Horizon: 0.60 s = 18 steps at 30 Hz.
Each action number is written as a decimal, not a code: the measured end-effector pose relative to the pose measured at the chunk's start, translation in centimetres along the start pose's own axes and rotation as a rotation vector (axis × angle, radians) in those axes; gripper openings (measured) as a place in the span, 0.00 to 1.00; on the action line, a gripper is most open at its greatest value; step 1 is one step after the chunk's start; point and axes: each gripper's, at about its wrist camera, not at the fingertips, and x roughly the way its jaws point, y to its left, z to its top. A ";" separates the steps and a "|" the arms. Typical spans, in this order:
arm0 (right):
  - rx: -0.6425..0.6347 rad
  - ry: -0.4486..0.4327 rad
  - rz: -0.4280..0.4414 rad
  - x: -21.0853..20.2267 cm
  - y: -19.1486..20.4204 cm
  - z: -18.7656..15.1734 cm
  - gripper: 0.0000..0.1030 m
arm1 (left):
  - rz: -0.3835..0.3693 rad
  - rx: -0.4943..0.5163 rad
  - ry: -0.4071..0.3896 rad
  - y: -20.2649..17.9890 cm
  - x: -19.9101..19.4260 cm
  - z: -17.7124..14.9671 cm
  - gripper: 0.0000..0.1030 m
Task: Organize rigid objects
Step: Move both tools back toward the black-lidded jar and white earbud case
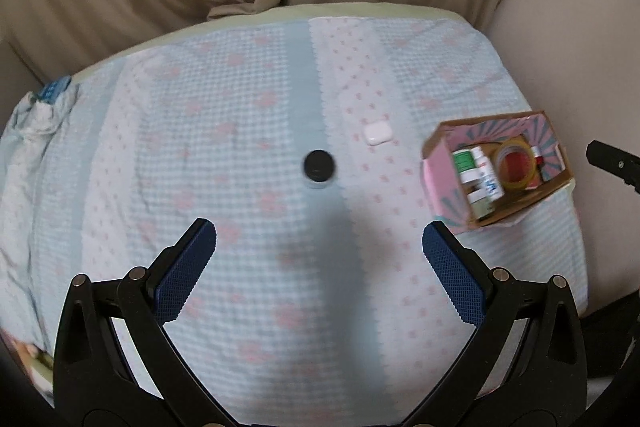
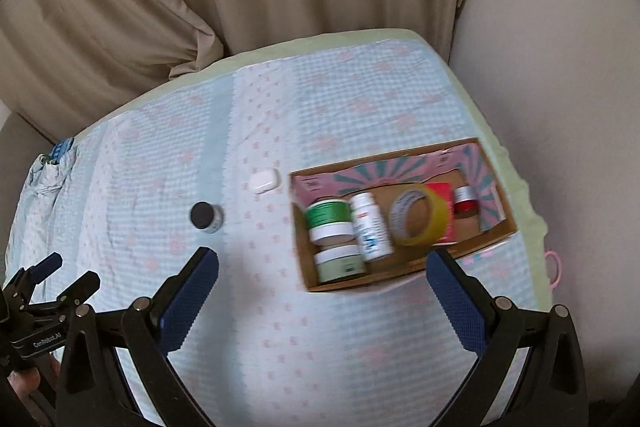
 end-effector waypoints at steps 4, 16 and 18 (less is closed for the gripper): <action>0.002 0.008 -0.019 1.0 3.3 -0.2 1.00 | -0.033 0.027 0.030 3.3 2.1 0.0 1.00; -0.101 0.102 -0.025 9.1 10.5 1.6 1.00 | -0.092 0.055 0.157 6.6 12.7 0.9 1.00; -0.129 0.116 -0.011 10.8 11.1 2.4 1.00 | -0.090 0.063 0.165 6.5 13.9 1.2 1.00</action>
